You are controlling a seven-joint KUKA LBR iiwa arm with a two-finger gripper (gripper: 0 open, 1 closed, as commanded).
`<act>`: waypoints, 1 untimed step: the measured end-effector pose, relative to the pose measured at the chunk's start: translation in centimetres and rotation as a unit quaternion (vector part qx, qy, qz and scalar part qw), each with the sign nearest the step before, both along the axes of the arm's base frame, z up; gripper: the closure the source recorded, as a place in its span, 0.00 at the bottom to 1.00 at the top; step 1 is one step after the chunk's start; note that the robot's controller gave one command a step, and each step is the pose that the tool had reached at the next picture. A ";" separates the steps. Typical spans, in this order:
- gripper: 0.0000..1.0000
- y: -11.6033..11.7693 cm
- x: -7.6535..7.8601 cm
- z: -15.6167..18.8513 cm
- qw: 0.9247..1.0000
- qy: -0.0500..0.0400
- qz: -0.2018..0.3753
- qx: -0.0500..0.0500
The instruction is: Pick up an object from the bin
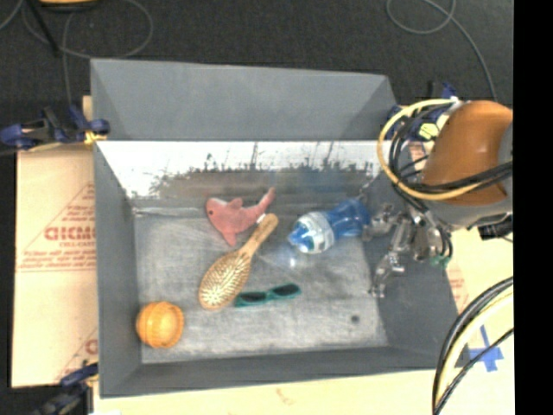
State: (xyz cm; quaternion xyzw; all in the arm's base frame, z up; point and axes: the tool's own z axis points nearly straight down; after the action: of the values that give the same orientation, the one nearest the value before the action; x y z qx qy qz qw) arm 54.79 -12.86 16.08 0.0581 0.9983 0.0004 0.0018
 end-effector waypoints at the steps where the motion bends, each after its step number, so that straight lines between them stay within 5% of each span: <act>1: 0.00 2.7 4.2 3.4 0.999 0.001 0.032 -0.001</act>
Offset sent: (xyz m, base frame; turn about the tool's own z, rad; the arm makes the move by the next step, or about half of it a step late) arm 0.0101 0.0758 -0.0240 -0.1746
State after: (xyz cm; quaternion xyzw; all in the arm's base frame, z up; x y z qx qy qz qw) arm 58.97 -10.17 19.45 0.0258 0.9997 -0.0010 0.0007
